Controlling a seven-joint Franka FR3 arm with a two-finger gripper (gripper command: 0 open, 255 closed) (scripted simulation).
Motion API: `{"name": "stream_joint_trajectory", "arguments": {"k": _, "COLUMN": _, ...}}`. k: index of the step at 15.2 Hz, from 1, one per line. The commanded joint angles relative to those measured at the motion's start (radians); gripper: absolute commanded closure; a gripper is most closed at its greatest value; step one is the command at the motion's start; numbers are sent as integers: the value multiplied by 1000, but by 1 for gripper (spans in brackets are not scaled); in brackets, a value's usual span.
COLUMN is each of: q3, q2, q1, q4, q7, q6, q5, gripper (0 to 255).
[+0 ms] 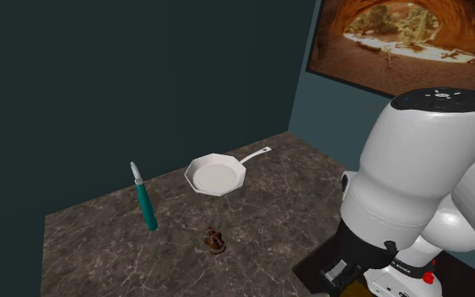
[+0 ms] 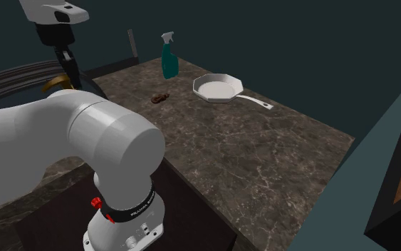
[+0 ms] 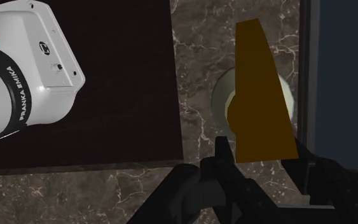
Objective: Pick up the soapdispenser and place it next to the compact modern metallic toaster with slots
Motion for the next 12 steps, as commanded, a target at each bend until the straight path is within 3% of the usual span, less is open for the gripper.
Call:
{"name": "stream_joint_trajectory", "arguments": {"k": 1, "q3": 7, "q2": -1, "q1": 2, "q4": -6, "q7": 0, "q6": 7, "q5": 7, "gripper": 255}}
{"name": "stream_joint_trajectory", "arguments": {"k": 6, "q3": 7, "q2": -1, "q1": 2, "q4": -6, "q7": 0, "q6": 6, "q5": 7, "gripper": 255}}
{"name": "stream_joint_trajectory", "arguments": {"k": 7, "q3": 7, "q2": -1, "q1": 2, "q4": -6, "q7": 0, "q6": 7, "q5": 7, "gripper": 0}}
{"name": "stream_joint_trajectory", "arguments": {"k": 12, "q3": 7, "q2": -1, "q1": 2, "q4": -6, "q7": 0, "q6": 7, "q5": 7, "gripper": 0}}
